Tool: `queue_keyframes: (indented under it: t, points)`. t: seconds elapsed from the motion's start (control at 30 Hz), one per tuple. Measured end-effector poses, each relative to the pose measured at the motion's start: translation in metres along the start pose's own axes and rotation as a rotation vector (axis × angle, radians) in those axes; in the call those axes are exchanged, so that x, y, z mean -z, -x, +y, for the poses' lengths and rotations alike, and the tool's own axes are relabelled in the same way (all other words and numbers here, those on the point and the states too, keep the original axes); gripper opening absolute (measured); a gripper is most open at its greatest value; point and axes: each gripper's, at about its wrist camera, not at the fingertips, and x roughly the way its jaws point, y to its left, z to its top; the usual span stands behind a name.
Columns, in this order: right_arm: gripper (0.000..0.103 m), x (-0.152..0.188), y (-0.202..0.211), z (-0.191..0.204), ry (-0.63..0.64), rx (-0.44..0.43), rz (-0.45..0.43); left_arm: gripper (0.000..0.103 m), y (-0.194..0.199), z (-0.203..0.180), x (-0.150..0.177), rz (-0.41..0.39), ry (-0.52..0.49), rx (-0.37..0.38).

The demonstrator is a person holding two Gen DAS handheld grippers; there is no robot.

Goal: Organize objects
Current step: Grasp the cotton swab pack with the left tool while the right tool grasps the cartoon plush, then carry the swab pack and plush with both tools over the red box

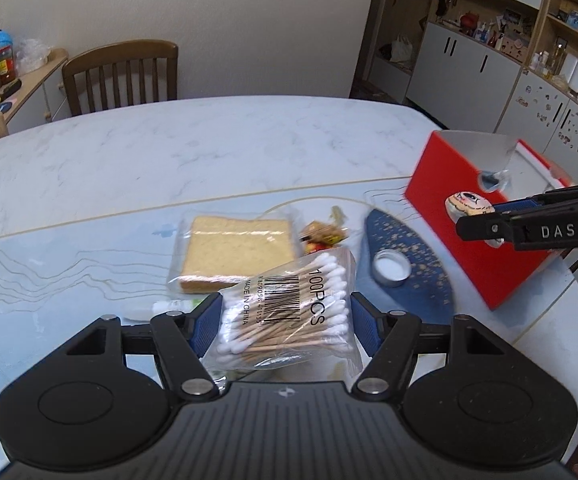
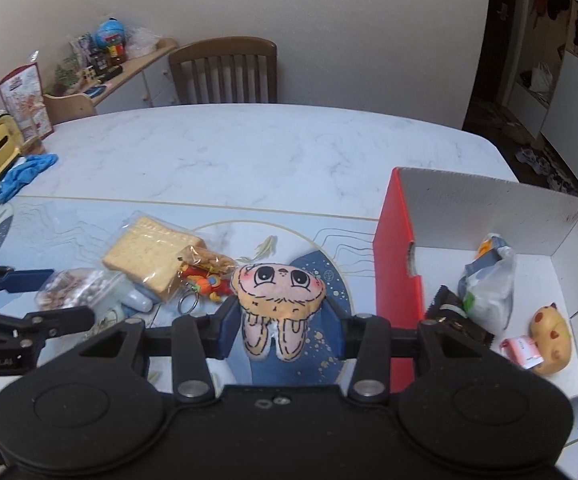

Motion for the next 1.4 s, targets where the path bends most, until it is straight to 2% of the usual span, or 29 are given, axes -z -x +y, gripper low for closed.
queue_keyframes:
  t: [0.37,0.77,1.1,1.4]
  points:
    - [0.043,0.008,0.038,-0.030,0.048,-0.023,-0.027,0.068,0.013,-0.055,-0.019,-0.046,-0.040,0.043]
    - [0.043,0.016,0.062,-0.085,0.027,-0.030,-0.063,0.068,-0.002,-0.129,-0.037,-0.059,-0.098,0.092]
    - [0.043,0.028,0.074,-0.155,-0.028,0.011,-0.075,0.068,-0.026,-0.194,-0.050,-0.044,-0.175,0.131]
    - [0.043,0.029,0.069,-0.213,-0.060,0.083,-0.072,0.068,-0.052,-0.256,-0.059,-0.021,-0.316,0.143]
